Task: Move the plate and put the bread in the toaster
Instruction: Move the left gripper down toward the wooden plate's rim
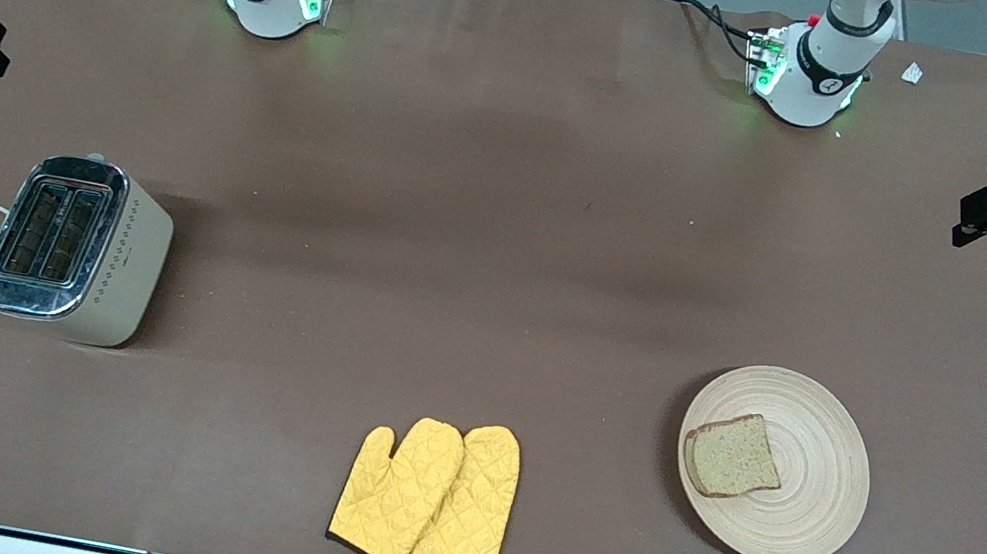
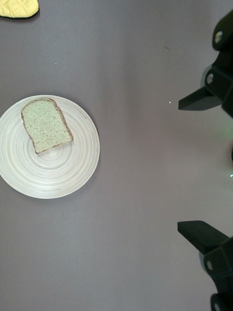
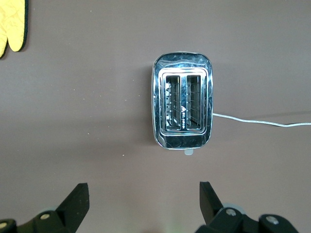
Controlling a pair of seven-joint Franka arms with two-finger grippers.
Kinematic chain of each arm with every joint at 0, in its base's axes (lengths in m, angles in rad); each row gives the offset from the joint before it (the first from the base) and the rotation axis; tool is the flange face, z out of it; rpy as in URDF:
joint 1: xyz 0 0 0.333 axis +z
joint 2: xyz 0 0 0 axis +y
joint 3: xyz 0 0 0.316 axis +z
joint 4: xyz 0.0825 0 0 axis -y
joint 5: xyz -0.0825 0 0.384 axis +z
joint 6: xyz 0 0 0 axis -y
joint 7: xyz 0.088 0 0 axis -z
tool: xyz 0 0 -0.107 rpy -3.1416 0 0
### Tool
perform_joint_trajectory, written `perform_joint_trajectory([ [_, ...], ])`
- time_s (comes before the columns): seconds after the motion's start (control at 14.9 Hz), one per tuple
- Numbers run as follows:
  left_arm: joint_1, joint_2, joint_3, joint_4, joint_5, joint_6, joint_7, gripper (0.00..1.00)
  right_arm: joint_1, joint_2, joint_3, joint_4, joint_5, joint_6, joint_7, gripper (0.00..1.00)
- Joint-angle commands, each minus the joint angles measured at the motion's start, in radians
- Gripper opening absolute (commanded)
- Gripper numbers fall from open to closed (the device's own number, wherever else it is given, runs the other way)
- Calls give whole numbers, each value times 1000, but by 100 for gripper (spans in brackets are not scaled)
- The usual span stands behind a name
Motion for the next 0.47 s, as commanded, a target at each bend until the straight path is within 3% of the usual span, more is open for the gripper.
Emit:
perform_joint_trajectory([
  [0.0,2,12,2,29,2,-21,10,100,-6,-7,8,-1,-2,5,-7,100],
  [0.4,28,125,70,61,-52,-17,80,100,-1,-7,11,-1,-2,6,2,100],
])
